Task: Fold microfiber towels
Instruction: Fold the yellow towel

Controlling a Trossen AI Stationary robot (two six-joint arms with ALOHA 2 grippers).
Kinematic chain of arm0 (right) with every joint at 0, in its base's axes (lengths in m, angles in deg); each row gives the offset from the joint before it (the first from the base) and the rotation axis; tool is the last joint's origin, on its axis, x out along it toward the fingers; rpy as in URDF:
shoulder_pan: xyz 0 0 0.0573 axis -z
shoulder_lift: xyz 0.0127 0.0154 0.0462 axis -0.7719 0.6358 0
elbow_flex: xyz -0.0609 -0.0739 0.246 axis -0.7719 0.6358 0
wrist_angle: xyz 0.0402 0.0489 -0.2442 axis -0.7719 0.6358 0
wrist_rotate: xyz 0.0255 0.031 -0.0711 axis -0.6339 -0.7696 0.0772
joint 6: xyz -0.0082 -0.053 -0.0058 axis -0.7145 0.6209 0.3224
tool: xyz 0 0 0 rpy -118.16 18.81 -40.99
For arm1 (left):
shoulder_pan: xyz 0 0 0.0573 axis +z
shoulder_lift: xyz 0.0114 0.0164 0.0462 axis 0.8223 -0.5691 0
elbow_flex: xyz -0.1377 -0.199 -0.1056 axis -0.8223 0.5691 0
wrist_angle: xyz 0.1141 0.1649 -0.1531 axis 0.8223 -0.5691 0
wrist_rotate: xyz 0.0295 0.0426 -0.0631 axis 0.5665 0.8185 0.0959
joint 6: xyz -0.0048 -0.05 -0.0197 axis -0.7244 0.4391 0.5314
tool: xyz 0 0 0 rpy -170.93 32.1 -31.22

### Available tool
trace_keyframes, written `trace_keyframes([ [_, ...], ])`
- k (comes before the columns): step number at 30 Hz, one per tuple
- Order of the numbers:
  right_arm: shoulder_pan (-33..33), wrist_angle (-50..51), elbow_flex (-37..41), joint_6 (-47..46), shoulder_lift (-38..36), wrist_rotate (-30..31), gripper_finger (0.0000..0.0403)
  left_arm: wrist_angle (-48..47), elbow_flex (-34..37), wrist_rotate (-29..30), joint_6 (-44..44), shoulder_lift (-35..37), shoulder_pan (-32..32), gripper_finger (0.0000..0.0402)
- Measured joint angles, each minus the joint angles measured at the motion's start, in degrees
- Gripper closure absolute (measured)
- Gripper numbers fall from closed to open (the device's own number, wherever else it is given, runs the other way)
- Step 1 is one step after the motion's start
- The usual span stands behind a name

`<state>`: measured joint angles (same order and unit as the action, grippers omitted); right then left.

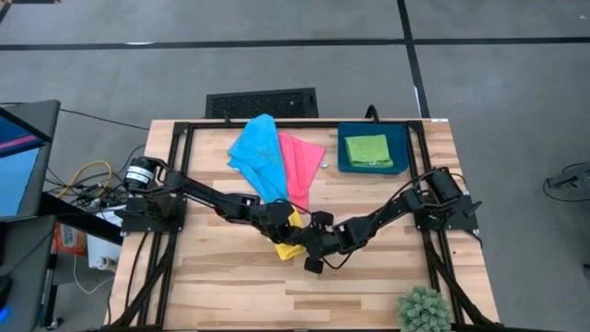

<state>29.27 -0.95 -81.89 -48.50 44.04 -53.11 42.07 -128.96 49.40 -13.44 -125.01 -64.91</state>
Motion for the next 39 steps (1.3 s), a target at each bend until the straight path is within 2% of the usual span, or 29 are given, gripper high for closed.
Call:
trace_keyframes([
  [12,0.0,0.2,0.0,0.1,0.0,0.0,0.034,1.7,0.0,0.5,-0.5,-0.6,-1.4,0.02],
  [19,0.0,0.4,0.0,0.5,0.0,-0.1,0.034,7.2,0.0,-9.0,2.9,-1.9,-0.1,0.0186],
  [24,-0.1,0.4,0.0,1.0,0.0,-0.1,0.034,7.7,0.0,-10.6,5.1,-1.9,0.1,0.0184],
  [29,-0.1,0.5,0.0,1.0,0.0,-0.1,0.034,9.3,0.1,-15.8,6.9,-1.8,1.1,0.0184],
  [35,0.0,0.9,0.0,1.0,0.0,-0.1,0.034,10.5,-1.3,-23.9,7.7,3.7,2.8,0.0184],
  [37,0.0,1.0,0.0,1.0,0.0,-0.1,0.034,8.0,-2.0,-24.4,8.4,6.7,1.9,0.0184],
  [39,0.0,1.1,0.0,1.0,0.0,-0.1,0.034,1.4,-2.4,-24.0,7.6,10.6,0.5,0.0184],
])
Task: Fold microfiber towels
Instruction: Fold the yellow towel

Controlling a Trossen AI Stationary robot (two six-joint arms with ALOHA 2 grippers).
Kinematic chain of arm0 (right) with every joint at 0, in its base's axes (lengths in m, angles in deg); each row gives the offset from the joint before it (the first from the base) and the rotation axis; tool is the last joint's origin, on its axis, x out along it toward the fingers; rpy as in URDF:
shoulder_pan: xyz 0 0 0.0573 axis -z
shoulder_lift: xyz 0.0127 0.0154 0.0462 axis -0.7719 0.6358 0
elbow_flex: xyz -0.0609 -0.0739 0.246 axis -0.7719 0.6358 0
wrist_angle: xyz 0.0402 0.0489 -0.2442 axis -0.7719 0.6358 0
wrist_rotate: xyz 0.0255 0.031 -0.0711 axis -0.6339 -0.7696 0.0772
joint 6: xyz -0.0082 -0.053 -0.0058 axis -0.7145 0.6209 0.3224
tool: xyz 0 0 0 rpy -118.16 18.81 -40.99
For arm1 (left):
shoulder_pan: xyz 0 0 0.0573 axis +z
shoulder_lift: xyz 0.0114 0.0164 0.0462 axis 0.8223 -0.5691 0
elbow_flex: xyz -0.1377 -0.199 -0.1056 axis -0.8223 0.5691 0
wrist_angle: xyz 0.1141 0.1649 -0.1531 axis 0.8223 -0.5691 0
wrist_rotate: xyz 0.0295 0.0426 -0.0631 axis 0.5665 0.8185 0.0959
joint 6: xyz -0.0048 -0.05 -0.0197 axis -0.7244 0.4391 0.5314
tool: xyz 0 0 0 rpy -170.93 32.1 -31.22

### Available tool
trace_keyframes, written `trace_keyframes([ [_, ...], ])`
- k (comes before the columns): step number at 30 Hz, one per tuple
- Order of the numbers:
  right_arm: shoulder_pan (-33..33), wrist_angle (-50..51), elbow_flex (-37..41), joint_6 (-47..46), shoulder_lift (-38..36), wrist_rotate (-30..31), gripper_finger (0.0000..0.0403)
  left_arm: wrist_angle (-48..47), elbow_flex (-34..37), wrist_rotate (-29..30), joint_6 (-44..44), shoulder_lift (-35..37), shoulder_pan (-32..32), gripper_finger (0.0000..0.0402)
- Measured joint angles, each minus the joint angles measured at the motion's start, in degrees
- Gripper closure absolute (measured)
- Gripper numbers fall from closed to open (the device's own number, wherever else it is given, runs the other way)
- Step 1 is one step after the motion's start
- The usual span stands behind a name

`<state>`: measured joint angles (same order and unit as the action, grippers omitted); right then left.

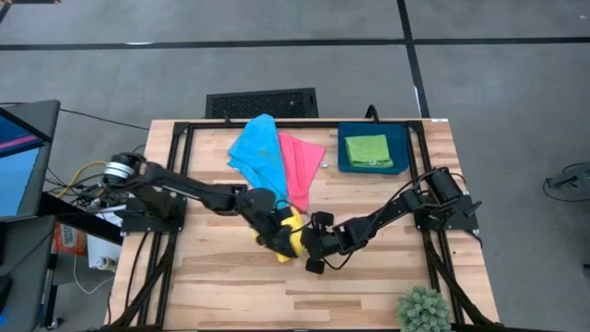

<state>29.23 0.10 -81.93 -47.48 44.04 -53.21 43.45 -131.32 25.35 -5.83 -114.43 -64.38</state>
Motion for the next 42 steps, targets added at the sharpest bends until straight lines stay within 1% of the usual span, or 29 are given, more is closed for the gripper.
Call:
trace_keyframes([
  [1,0.0,0.0,0.0,0.0,0.0,0.0,0.034,-4.6,-0.4,1.5,-1.3,2.1,-1.0,0.0184],
  [3,0.0,-0.1,0.0,0.0,0.0,0.0,0.034,-18.3,-0.3,7.2,-3.8,6.8,-3.7,0.0184],
  [5,0.0,-0.1,0.0,0.0,0.0,0.0,0.034,-32.6,-0.3,16.4,-4.3,10.4,-7.6,0.0184],
  [7,0.0,-0.2,0.0,0.0,0.0,0.0,0.034,-45.7,-0.2,25.8,-1.8,13.0,-11.9,0.0184],
  [8,0.0,-0.2,0.0,0.0,0.0,0.0,0.034,-50.9,-0.2,30.0,0.7,13.7,-13.9,0.0184],
  [9,0.0,-0.2,0.0,0.0,0.0,0.0,0.034,-53.8,0.0,33.7,2.8,14.0,-15.7,0.0184],
  [10,0.0,-0.4,0.0,0.0,0.0,0.0,0.034,-54.2,0.7,37.2,3.7,14.1,-17.1,0.0184],
  [11,0.0,-0.6,0.0,0.0,0.0,0.0,0.034,-53.5,1.7,39.4,3.9,14.0,-18.0,0.0184],
  [12,0.1,-0.8,0.0,0.0,0.0,0.0,0.034,-51.5,2.8,40.2,4.0,13.5,-18.2,0.0184],
  [15,0.1,-0.9,0.0,0.0,0.0,0.0,0.034,-40.2,7.0,38.5,2.8,9.8,-17.8,0.0184],
  [18,0.1,-0.8,0.0,0.0,0.0,0.0,0.034,-33.8,9.7,35.7,2.2,4.2,-16.8,0.0184],
  [20,0.1,-0.9,0.0,0.0,0.0,0.0,0.034,-34.0,10.1,35.5,2.7,1.3,-16.2,0.0184],
  [22,0.1,-1.0,0.0,0.0,0.0,0.0,0.034,-32.9,10.1,36.8,2.4,-1.1,-15.5,0.0184],
  [27,0.1,-1.1,0.0,-0.1,0.0,0.0,0.034,-29.0,10.0,40.2,-1.6,-2.2,-11.5,0.0184],
  [29,0.1,-1.1,0.0,0.0,0.0,0.1,0.034,-28.2,9.1,40.0,-3.9,-2.2,-9.3,0.0184],
  [34,0.1,-1.1,0.0,0.0,0.0,0.1,0.034,-28.1,5.4,37.3,-11.2,-2.1,-5.1,0.0184],
  [38,0.1,-1.1,0.0,0.0,0.0,0.1,0.034,-28.1,2.9,37.2,-14.6,-2.0,-2.9,0.0185],
  [42,-0.1,-0.4,0.1,-0.3,-0.5,0.2,0.034,-27.7,2.6,37.3,-17.6,-2.3,-1.0,0.0185],
])
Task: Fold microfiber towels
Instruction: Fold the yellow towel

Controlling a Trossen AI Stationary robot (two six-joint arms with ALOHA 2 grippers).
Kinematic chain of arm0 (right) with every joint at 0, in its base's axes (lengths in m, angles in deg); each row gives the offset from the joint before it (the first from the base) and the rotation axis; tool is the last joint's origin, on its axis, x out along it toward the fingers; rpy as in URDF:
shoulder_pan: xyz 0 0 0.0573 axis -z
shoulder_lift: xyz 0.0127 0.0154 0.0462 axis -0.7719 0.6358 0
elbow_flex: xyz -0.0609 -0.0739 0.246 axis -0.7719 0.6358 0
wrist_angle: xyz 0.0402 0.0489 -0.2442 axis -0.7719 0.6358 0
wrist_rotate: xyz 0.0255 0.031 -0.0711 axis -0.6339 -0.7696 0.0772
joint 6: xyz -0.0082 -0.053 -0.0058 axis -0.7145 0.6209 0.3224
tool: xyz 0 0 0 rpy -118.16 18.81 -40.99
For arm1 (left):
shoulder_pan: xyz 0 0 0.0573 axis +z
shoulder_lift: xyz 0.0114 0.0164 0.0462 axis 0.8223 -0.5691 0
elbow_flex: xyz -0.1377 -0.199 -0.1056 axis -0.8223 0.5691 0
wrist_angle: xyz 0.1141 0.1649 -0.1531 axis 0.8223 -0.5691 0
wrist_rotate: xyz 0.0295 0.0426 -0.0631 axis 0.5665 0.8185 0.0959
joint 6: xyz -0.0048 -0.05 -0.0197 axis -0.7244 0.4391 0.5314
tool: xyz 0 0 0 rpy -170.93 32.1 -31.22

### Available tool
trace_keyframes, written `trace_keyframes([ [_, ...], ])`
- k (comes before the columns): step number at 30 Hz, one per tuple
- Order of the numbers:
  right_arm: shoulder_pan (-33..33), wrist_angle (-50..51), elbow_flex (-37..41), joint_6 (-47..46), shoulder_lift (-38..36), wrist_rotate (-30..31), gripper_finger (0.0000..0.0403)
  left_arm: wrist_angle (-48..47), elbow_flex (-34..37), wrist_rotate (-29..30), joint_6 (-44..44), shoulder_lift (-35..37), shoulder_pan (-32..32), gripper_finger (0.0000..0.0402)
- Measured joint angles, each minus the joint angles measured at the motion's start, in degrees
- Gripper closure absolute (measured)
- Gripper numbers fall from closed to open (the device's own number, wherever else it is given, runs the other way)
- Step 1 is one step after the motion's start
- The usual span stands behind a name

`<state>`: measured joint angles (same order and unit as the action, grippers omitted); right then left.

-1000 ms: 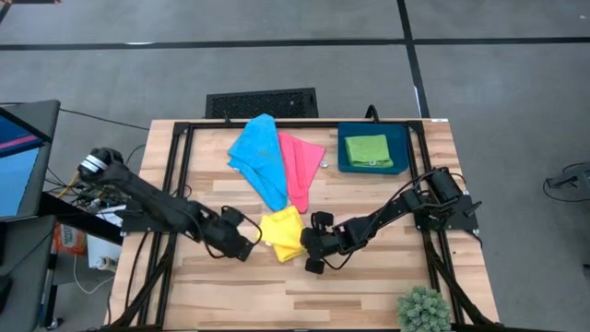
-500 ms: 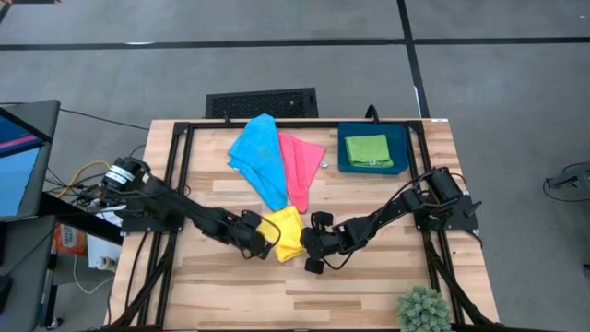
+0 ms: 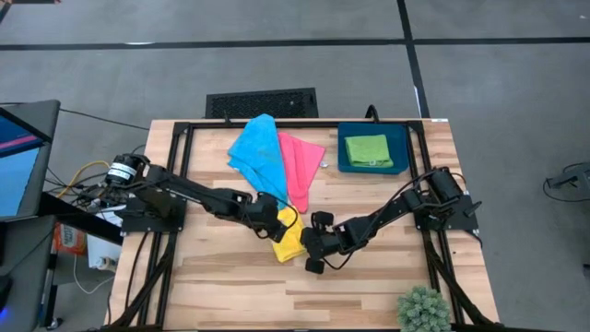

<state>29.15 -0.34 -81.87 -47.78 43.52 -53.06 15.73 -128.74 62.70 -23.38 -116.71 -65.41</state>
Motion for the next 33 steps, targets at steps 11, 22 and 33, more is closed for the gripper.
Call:
trace_keyframes([
  [11,-0.8,7.8,0.0,-2.8,-6.2,0.5,0.034,9.0,-5.0,-8.5,-6.6,-3.1,2.5,0.0184],
  [22,-1.0,4.8,-0.1,-4.4,-9.9,1.5,0.034,-13.4,-14.7,-6.2,-11.1,-2.0,-3.6,0.0185],
  [33,1.1,1.1,0.1,-6.2,-5.0,-7.0,0.0332,-12.1,-13.0,-0.5,-8.9,-2.1,-6.9,0.0184],
])
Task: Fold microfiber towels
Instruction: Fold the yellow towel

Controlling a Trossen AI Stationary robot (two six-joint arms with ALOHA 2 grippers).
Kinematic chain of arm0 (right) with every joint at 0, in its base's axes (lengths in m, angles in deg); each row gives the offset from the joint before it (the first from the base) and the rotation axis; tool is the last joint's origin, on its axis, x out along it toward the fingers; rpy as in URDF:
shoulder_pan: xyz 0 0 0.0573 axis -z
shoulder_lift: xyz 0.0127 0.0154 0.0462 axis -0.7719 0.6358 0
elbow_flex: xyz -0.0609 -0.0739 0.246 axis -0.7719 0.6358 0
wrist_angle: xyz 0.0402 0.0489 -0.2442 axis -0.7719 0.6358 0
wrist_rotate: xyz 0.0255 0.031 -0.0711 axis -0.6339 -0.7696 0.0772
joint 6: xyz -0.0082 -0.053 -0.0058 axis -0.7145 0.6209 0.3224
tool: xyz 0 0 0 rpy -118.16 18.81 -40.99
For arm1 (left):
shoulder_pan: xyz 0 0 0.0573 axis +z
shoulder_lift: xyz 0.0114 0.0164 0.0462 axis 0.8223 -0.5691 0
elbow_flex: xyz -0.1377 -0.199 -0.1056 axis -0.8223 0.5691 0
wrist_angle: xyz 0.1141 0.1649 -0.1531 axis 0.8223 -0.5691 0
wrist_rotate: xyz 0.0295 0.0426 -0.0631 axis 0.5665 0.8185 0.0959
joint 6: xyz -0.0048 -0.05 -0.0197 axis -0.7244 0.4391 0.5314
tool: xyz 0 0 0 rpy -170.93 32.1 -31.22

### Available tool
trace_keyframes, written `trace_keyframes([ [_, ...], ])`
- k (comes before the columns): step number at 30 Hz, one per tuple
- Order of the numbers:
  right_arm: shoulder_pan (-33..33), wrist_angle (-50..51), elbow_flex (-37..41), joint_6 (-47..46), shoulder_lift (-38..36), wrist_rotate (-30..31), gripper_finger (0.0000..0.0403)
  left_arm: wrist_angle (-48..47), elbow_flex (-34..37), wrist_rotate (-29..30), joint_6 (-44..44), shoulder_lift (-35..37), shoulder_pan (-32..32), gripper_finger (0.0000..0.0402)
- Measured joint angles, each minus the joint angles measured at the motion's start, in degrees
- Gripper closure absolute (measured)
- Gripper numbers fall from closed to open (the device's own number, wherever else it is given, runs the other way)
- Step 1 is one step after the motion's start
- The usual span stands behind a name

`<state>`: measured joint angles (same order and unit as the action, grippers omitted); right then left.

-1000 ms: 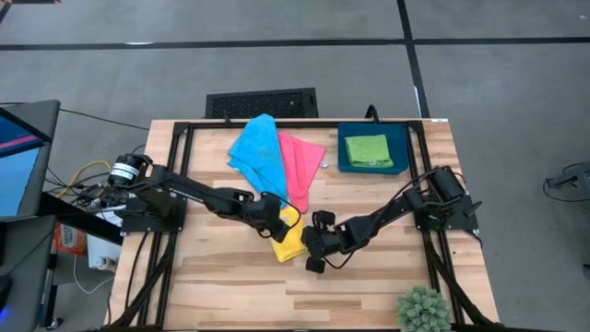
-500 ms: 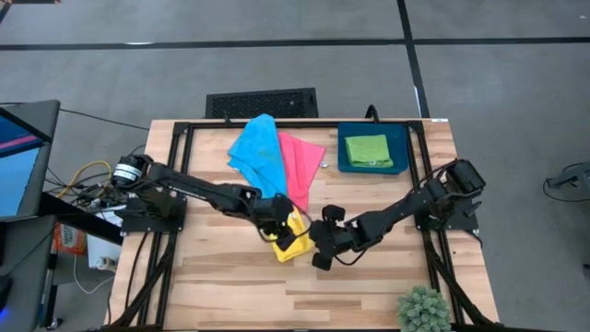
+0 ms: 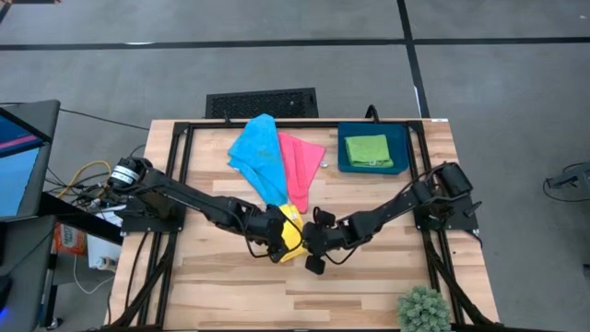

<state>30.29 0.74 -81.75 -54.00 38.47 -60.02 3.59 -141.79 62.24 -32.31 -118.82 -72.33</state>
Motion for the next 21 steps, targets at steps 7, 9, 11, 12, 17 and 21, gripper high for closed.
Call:
trace_keyframes([
  [7,-1.0,0.4,-0.2,-2.5,2.1,-1.9,0.0345,0.4,0.0,0.9,0.0,0.0,-0.3,0.0184],
  [9,-1.7,1.1,-0.1,-3.8,2.1,-1.6,0.0368,0.4,0.0,1.4,-0.4,0.0,-0.3,0.0184],
  [11,-2.4,1.3,-0.1,-4.7,1.8,-0.6,0.0391,0.4,0.0,2.8,-0.9,0.0,-0.3,0.0184],
  [12,-2.8,1.3,-0.1,-5.2,1.8,0.0,0.0393,0.5,0.0,3.6,-1.0,0.0,-0.4,0.0184],
  [17,-3.7,4.3,-0.1,-9.7,1.8,1.9,0.0362,1.4,0.0,6.5,-1.4,-0.8,-1.0,0.0184],
  [21,-4.7,5.0,0.0,-10.6,0.2,3.2,0.0349,1.5,0.5,8.2,-1.1,-1.8,-2.1,0.0184],
])
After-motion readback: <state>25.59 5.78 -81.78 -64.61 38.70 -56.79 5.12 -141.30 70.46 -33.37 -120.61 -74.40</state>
